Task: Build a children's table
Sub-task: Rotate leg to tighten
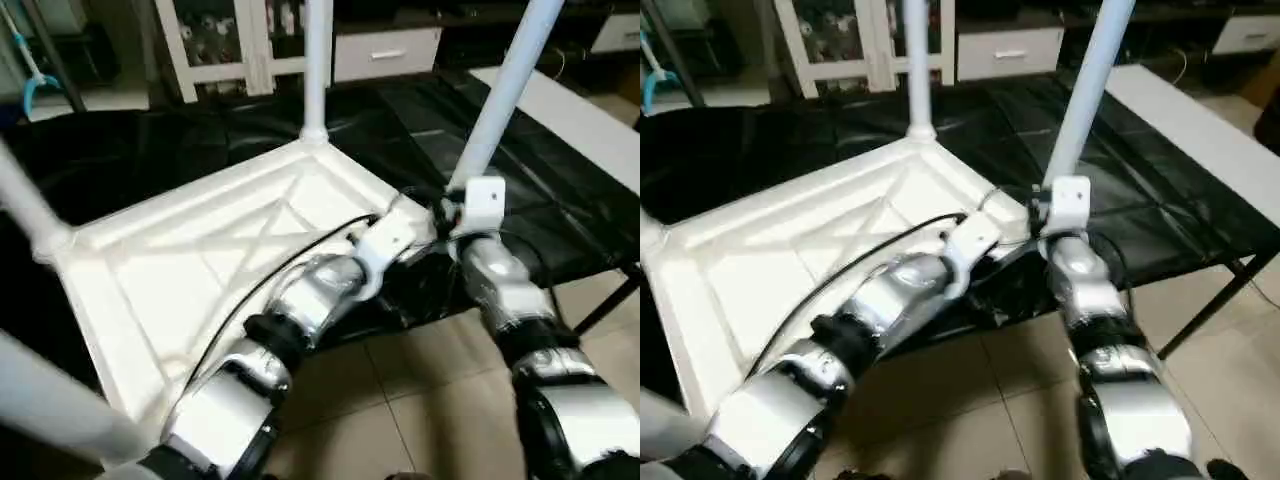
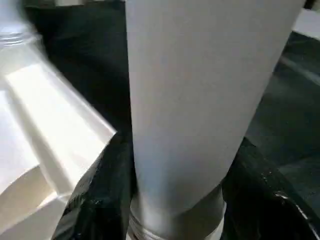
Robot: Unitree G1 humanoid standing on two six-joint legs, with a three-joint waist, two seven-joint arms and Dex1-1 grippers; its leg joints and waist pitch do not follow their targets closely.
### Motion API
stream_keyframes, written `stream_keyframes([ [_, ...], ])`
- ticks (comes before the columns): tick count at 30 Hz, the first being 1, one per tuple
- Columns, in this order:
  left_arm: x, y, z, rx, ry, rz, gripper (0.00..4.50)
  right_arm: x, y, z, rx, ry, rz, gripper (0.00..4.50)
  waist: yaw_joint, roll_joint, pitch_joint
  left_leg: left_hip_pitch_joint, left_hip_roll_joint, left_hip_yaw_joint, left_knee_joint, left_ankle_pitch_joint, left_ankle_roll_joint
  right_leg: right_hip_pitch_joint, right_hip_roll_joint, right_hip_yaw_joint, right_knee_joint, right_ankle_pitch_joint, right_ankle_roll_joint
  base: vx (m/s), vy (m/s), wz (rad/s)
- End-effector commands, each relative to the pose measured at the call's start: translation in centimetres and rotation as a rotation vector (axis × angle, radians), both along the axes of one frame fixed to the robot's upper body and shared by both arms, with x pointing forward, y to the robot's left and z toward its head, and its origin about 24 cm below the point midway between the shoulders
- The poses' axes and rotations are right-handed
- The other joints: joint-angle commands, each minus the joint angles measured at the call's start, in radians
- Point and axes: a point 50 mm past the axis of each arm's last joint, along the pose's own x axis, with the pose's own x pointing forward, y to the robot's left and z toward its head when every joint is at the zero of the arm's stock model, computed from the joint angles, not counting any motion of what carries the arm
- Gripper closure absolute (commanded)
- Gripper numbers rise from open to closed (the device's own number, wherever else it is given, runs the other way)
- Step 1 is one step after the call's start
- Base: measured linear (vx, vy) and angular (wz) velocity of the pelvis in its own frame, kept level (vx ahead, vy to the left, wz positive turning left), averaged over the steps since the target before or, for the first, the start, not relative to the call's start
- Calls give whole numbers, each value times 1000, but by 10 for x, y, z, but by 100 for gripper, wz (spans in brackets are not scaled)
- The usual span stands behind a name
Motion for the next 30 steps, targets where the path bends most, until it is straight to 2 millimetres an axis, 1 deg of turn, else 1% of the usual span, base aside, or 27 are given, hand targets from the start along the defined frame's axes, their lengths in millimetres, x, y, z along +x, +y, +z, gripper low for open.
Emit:
stream_keyframes([
  [1,17,15,16,1,-75,124,450,-5,-15,-10,-51,45,-106,245,7,-20,-101,30,41,-34,-51,-52,153,48,-26,8,-34,128,-261,51,-37,1],
  [2,18,17,15,8,-73,131,450,-2,-10,-6,-53,24,-99,246,13,-25,-106,30,42,-33,-41,13,197,47,-25,9,-24,194,-271,51,-37,1],
  [3,18,17,15,8,-73,131,450,-2,-10,-6,-53,24,-99,246,13,-25,-106,30,42,-33,-41,13,197,47,-25,9,-24,194,-271,0,0,0],
  [4,19,21,12,25,-67,141,450,0,-7,-4,-52,3,-98,246,17,-23,-101,29,44,-31,-39,34,233,42,-25,5,-26,174,-279,0,0,0],
  [5,19,22,11,31,-65,144,450,1,-6,-4,-51,-5,-95,246,20,-21,-98,31,47,-31,-42,9,230,43,-25,4,-30,118,-279,0,0,0],
  [7,20,25,9,39,-63,144,450,1,-4,-1,-37,-28,-76,246,24,-20,-94,35,52,-31,-46,-21,214,41,-22,4,-35,55,-275,0,0,0],
  [8,20,28,6,48,-62,141,450,2,0,2,-22,-70,-16,211,26,-21,-94,37,54,-30,-48,-39,204,41,-22,4,-36,33,-271,0,0,0],
  [10,20,31,5,57,-78,103,450,2,6,7,-15,-122,76,176,27,-23,-91,36,54,-30,-51,-65,193,42,-22,5,-38,16,-266,0,0,0],
  [11,18,32,3,60,-79,71,450,1,7,9,-31,-153,129,175,23,-25,-90,30,52,-32,-52,-79,192,45,-23,4,-38,11,-259,0,0,0],
  [12,18,33,2,66,-80,51,450,0,7,11,-34,-168,147,175,21,-25,-89,28,53,-32,-53,-85,189,46,-25,4,-38,6,-254,0,0,0],
  [13,16,34,1,72,-89,17,450,-2,7,12,-35,-186,166,161,15,-23,-89,32,54,-32,-53,-95,186,44,-23,4,-40,-3,-254,0,0,0],
  [15,14,36,0,73,-96,-25,450,-5,5,14,-43,-209,191,137,14,-22,-88,35,55,-32,-54,-107,182,42,-23,5,-44,-18,-265,0,0,0],
  [16,10,40,-4,86,-108,-110,450,-11,0,16,-62,-246,237,133,19,-17,-89,39,57,-32,-54,-106,179,42,-23,5,-43,-14,-265,0,0,0],
  [17,7,43,-7,88,-106,-163,450,-15,-2,17,-68,-258,273,127,25,-17,-86,39,58,-33,-55,-101,182,43,-22,6,-43,-3,-257,0,0,0],
  [18,3,45,-9,89,-103,-219,450,-19,-4,16,-67,-259,307,116,28,-18,-87,39,60,-33,-56,-100,181,43,-21,6,-41,3,-256,0,0,0],
  [19,0,46,-10,89,-101,-253,450,-21,-5,16,-65,-258,329,104,31,-18,-88,40,60,-33,-56,-100,183,45,-22,7,-38,18,-260,0,0,0],
  [20,-1,47,-10,89,-99,-270,450,-22,-6,15,-63,-257,342,95,31,-17,-86,40,60,-31,-57,-110,182,41,-21,8,-39,14,-265,0,0,0],
  [21,-8,49,-13,88,-89,-355,450,-27,-9,15,-53,-242,392,95,31,-17,-86,40,60,-31,-57,-110,182,41,-21,8,-39,14,-265,0,0,0],
  [22,-13,51,-15,88,-81,-418,450,-31,-11,14,-46,-233,432,86,34,-16,-81,40,61,-33,-62,-146,175,44,-22,9,-45,-24,-263,0,0,0],
  [23,-18,54,-16,91,-78,-475,450,-35,-15,14,-74,-226,461,73,37,-13,-78,47,64,-32,-67,-178,157,37,-21,10,-50,-61,-261,0,0,0],
  [24,-24,57,-18,85,-65,-528,450,-40,-20,14,-109,-214,490,73,41,-12,-78,50,67,-34,-69,-191,143,38,-20,10,-50,-76,-258,0,0,0],
  [25,-27,59,-18,70,-54,-554,450,-45,-24,13,-121,-192,530,60,45,-11,-75,52,68,-32,-74,-221,120,36,-18,11,-52,-103,-248,0,0,0],
  [26,-29,60,-18,60,-50,-568,450,-48,-26,12,-127,-176,558,60,51,-10,-73,56,70,-33,-79,-239,103,34,-17,13,-53,-119,-241,0,0,0],
  [27,-32,62,-17,48,-46,-585,450,-54,-29,11,-142,-155,612,60,50,-9,-71,57,68,-31,-82,-262,90,31,-15,14,-55,-139,-239,0,0,0],
  [28,-36,65,-17,38,-48,-616,450,-66,-32,9,-164,-105,724,60,55,-9,-70,63,71,-33,-87,-299,64,33,-16,15,-60,-169,-226,0,0,0],
  [29,-36,66,-17,38,-49,-621,450,-68,-33,9,-166,-96,742,60,60,-10,-66,67,73,-33,-91,-332,49,31,-18,19,-64,-186,-216,0,0,0],
  [30,-39,69,-17,41,-50,-643,450,-77,-35,7,-178,-67,807,60,56,-10,-64,66,72,-32,-93,-350,41,28,-17,20,-64,-198,-213,0,0,0],
])
